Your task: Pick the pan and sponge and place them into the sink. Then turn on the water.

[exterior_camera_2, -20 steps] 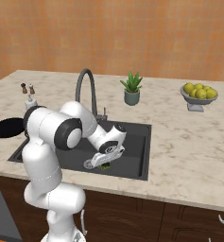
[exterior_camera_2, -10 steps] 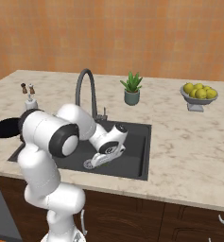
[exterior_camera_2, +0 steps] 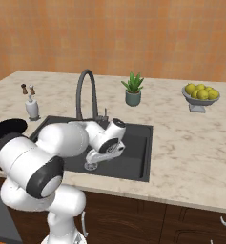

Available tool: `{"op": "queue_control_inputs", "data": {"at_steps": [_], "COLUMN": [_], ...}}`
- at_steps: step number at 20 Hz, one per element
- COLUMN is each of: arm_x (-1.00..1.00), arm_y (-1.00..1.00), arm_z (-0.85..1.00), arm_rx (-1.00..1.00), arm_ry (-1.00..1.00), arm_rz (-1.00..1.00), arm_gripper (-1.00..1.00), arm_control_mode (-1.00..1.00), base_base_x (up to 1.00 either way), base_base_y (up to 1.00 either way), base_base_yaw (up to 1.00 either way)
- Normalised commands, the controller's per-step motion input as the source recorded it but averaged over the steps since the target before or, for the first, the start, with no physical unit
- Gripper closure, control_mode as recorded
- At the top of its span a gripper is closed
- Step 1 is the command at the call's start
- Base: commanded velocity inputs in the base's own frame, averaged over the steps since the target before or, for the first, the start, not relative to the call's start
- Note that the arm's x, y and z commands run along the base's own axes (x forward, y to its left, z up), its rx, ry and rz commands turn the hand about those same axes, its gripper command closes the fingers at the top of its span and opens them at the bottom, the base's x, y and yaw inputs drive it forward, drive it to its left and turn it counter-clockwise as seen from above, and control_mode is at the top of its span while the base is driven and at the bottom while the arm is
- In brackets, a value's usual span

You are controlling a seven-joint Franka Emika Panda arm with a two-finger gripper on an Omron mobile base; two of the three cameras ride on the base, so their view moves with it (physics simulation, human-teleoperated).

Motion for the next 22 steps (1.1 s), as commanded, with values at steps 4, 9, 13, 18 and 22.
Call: {"op": "queue_control_inputs", "data": {"at_steps": [4,9,13,18,22], "arm_x": [-0.49,-1.0,-0.94,-0.9,-0.65], "arm_y": [-0.18,-0.16,0.01,0.3,0.96], "arm_z": [0.61,0.57,0.97,0.71,0.58], "arm_rx": [0.08,0.13,0.01,-0.01,-0.21], "arm_ry": [0.32,0.05,-0.03,-0.02,-0.12], "arm_rz": [-0.4,-0.27,-0.13,-0.05,0.0], "arm_gripper": [-1.0,-1.0,-1.0,-1.0,-1.0], "arm_control_mode": [-1.0,-1.0,-1.0,-1.0,-1.0], "base_base_x": [0.0,0.0,0.0,0.0,0.0], "base_base_y": [0.0,0.0,0.0,0.0,0.0], "base_base_yaw": [0.0,0.0,0.0,0.0,0.0]}}
